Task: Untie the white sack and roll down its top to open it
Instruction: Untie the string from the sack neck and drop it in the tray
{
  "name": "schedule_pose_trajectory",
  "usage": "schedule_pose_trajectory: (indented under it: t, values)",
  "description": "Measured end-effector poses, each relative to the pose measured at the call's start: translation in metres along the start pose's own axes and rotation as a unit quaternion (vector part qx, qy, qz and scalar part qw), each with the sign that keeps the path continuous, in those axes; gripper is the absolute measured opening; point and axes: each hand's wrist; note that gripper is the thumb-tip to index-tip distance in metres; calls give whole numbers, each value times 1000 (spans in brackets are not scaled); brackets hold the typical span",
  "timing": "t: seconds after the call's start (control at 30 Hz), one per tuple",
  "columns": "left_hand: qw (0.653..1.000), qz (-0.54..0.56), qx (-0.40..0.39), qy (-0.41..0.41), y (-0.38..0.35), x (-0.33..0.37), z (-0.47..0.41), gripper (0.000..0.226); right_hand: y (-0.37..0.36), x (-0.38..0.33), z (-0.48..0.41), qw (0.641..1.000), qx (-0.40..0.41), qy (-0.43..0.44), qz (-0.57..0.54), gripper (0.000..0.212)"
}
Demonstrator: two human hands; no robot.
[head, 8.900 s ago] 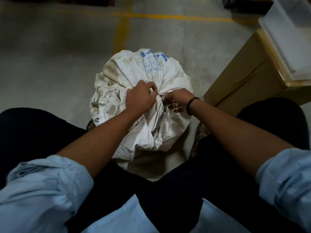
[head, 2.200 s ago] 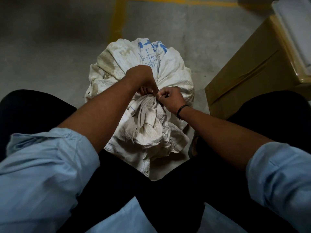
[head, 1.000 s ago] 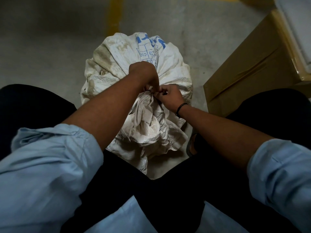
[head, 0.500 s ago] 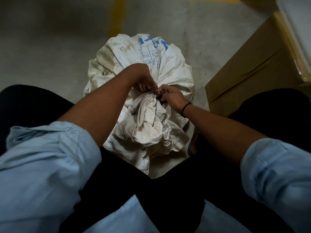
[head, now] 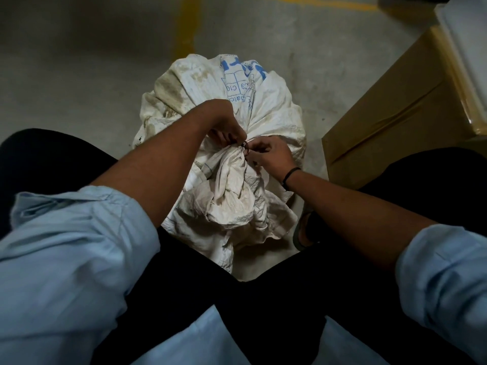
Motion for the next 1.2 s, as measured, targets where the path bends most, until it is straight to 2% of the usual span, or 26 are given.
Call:
schedule_pose_trajectory:
  t: [0.1,0.2,0.27,0.4,0.47,0.57,0.67,0.87,0.93,1.03,1.13,1.2]
  values:
    - [1000,-2,-11,8,-3,1,-1,19,3,-2,-1,999,-40,-17,-7,16]
    - [1000,6,-19,15,-4,1,-2,19,5,-5,-3,997,-61,-41,-4,8]
    - [1000,11,-17,16,-4,2,-2,20,4,-5,-3,998,-47,-48,-1,4]
    - [999,18,-12,27,-7,-2,-5,23,-3,-3,2,999,19,-24,11,14]
    - [999,23,-7,34,-9,-3,-8,25,-3,-4,4,999,23,-28,3,17]
    - [999,26,-3,36,-10,-4,-8,27,0,-4,3,999,-18,-34,-28,19]
    - [999,26,3,29,-10,-4,-7,28,1,-4,0,999,-39,-37,-6,17]
    - [999,27,32,0,-9,-5,-6,23,7,-12,-1,996,-67,-48,27,32]
    - [999,31,40,-5,-10,-6,-3,22,8,-13,-1,996,-68,-57,30,29]
    - [997,19,72,-21,-11,-9,-4,37,10,-17,-1,996,-27,-64,60,9]
    - [997,18,68,-18,-11,-10,-4,42,11,-19,-1,995,-13,-84,53,14]
    - [998,19,61,-19,-10,-9,-2,31,14,-20,-2,993,-31,-96,54,13]
Point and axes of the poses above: each hand's wrist, its own z-axis away from the middle knuckle, its own y-axis out of the back of the hand, x = y × z, and after that the axes turned 14 degrees about z, right-handed
